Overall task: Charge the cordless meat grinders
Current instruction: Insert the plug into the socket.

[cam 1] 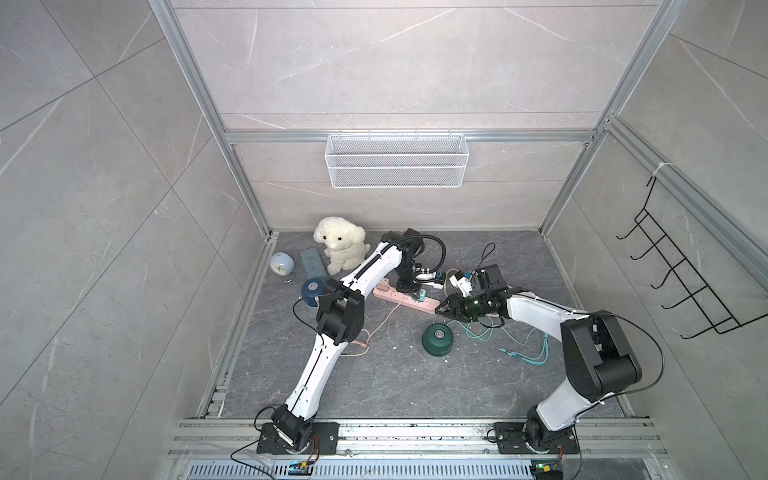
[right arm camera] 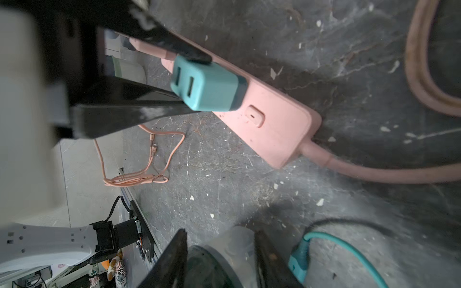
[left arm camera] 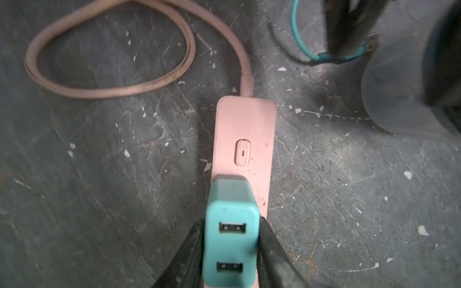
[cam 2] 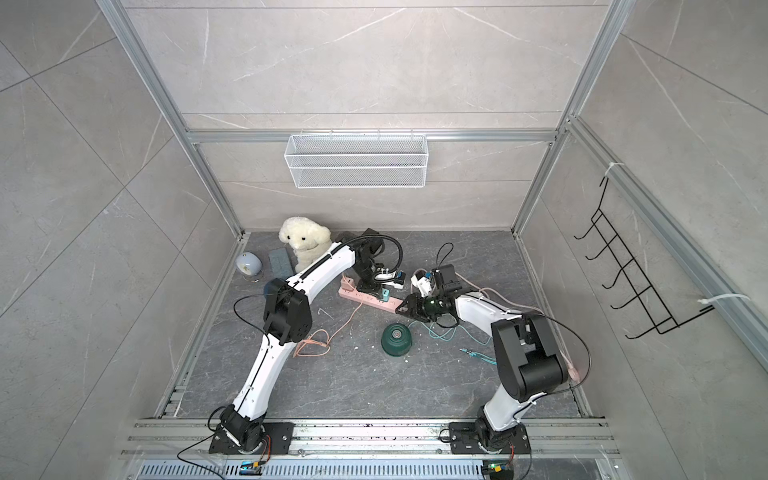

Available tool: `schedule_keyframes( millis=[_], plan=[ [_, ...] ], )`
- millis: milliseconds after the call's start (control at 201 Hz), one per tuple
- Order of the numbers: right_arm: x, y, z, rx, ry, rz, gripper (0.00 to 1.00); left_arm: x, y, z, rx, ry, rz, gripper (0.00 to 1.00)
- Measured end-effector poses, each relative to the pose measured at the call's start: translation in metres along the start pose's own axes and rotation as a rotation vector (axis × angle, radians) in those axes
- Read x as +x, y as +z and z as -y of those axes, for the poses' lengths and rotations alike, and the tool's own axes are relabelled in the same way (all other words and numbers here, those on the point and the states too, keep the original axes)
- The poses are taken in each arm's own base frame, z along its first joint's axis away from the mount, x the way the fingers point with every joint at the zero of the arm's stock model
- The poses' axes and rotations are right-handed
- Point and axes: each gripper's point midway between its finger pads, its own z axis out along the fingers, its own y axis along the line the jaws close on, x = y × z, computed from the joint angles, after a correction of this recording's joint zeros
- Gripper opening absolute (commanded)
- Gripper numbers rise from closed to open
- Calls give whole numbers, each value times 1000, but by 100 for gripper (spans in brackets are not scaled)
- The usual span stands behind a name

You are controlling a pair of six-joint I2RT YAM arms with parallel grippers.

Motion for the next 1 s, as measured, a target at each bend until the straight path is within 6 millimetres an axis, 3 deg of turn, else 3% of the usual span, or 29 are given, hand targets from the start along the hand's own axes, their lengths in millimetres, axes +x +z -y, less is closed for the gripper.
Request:
schedule_keyframes(
  millis=[214, 418, 523, 802, 996],
  plan=[
    [0, -12, -5, 28, -43, 21, 55, 5, 17, -11, -38, -82, -2, 63],
    [2, -25, -6, 80, -76, 39, 58, 4, 8, -17, -94, -147, 32, 68],
    [3, -34, -4, 127, -100, 55, 62, 0, -10, -15, -144, -177, 74, 70],
    [11, -58, 18, 326, -98, 78, 65, -15, -92, 7, -354, -258, 224, 79],
    [23, -88, 42, 519, -52, 123, 65, -19, -117, 25, -480, -370, 365, 78]
  ],
)
